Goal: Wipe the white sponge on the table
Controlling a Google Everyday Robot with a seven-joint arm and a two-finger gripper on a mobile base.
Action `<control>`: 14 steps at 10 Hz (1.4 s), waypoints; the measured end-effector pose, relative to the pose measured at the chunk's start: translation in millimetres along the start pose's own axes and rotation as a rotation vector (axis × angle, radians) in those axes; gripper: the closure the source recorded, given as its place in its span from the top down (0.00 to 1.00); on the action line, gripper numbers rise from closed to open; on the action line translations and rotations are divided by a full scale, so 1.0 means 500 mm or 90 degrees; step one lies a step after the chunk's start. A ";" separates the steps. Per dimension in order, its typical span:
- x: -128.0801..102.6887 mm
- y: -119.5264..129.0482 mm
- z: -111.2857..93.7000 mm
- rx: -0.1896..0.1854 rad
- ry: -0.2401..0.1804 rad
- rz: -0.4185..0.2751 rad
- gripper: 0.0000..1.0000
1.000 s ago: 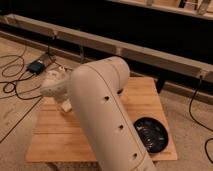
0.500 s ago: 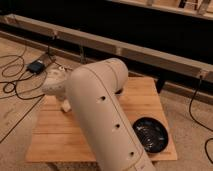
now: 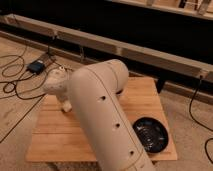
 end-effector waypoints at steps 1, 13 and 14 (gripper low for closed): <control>0.007 0.007 0.000 -0.004 0.004 0.002 0.80; 0.037 -0.017 0.012 0.020 0.011 0.028 0.00; 0.041 -0.024 0.015 0.023 0.014 0.031 0.00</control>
